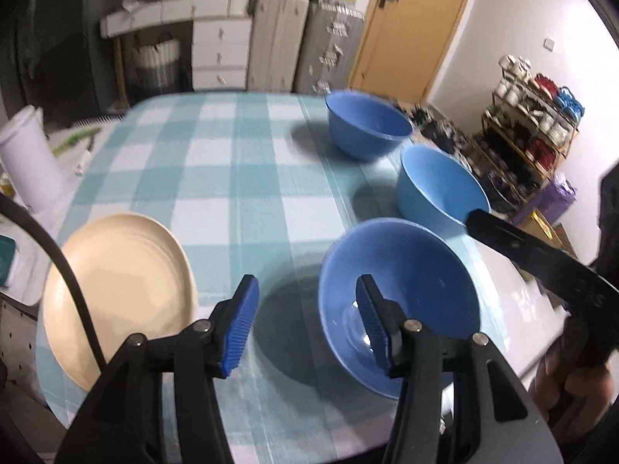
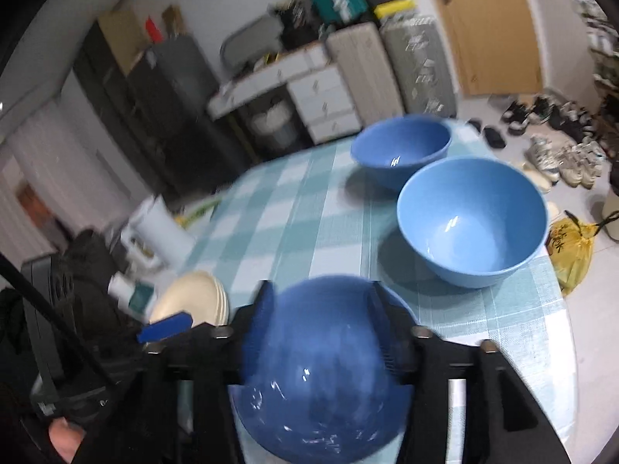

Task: Organize plates and bowls
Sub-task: 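Lower the dark blue bowl onto the tablecloth and open both tools, then move both tools back toward the two light blue bowls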

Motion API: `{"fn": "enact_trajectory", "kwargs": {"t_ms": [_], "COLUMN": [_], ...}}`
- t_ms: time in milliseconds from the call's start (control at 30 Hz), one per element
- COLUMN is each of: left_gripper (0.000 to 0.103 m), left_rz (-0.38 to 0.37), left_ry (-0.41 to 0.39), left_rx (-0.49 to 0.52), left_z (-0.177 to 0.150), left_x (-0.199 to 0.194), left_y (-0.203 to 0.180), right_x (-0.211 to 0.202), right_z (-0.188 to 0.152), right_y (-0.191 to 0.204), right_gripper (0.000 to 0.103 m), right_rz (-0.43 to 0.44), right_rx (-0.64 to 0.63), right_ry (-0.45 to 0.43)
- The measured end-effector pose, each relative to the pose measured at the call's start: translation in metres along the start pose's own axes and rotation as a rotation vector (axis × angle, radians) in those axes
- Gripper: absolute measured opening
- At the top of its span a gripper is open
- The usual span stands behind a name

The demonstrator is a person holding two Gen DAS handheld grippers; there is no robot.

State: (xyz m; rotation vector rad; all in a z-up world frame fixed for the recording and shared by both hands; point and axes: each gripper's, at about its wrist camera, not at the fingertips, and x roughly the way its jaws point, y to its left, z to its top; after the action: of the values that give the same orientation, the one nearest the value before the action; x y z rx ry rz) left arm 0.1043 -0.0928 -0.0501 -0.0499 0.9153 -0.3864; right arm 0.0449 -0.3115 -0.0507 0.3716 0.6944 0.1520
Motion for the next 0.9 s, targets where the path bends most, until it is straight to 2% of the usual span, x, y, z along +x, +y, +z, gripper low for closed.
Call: {"fn": "enact_trajectory", "kwargs": {"t_ms": [33, 67, 100, 133, 167, 267, 333, 367, 433, 500, 600, 700, 900], "left_gripper": [0.056, 0.059, 0.074, 0.091, 0.095, 0.096, 0.097, 0.097, 0.097, 0.097, 0.097, 0.097, 0.097], "left_rz": [0.012, 0.025, 0.036, 0.045, 0.062, 0.073, 0.085, 0.092, 0.095, 0.091, 0.105, 0.111, 0.121], "left_ry": [-0.027, -0.057, -0.085, -0.122, -0.179, -0.308, -0.348, -0.339, -0.322, -0.339, -0.365, -0.365, -0.312], "left_rx": [0.002, 0.003, 0.002, -0.001, -0.009, -0.007, 0.002, 0.000, -0.002, 0.003, 0.008, -0.017, -0.013], "left_z": [-0.001, -0.003, -0.004, -0.005, -0.008, -0.014, -0.016, -0.014, -0.009, -0.007, -0.004, -0.005, -0.003], "left_x": [-0.002, -0.004, -0.005, -0.008, -0.012, -0.018, -0.018, -0.015, -0.011, -0.011, -0.011, -0.007, 0.008], "left_y": [0.001, 0.002, 0.003, 0.004, 0.006, 0.008, 0.007, 0.006, 0.001, -0.004, -0.009, -0.009, -0.008], "right_x": [-0.004, -0.007, -0.008, -0.011, -0.014, -0.019, -0.018, -0.018, -0.017, -0.014, -0.009, -0.007, -0.003], "right_z": [-0.004, -0.007, -0.009, -0.011, -0.014, -0.025, -0.031, -0.031, -0.031, -0.030, -0.029, -0.031, -0.031], "right_y": [0.002, 0.002, 0.001, -0.002, -0.007, -0.018, -0.026, -0.030, -0.034, -0.033, -0.031, -0.034, -0.031], "right_gripper": [0.065, 0.075, 0.087, 0.088, 0.088, 0.089, 0.093, 0.097, 0.097, 0.101, 0.101, 0.101, 0.101], "right_rz": [-0.003, -0.001, 0.015, 0.031, 0.020, -0.030, -0.041, -0.040, -0.034, -0.057, -0.061, -0.040, -0.054], "right_rx": [0.008, 0.010, 0.008, 0.005, 0.006, -0.017, 0.000, 0.020, 0.035, 0.009, -0.033, 0.014, 0.013], "right_ry": [-0.045, -0.074, -0.099, -0.136, -0.182, -0.242, -0.242, -0.233, -0.234, -0.239, -0.228, -0.225, -0.208]}}
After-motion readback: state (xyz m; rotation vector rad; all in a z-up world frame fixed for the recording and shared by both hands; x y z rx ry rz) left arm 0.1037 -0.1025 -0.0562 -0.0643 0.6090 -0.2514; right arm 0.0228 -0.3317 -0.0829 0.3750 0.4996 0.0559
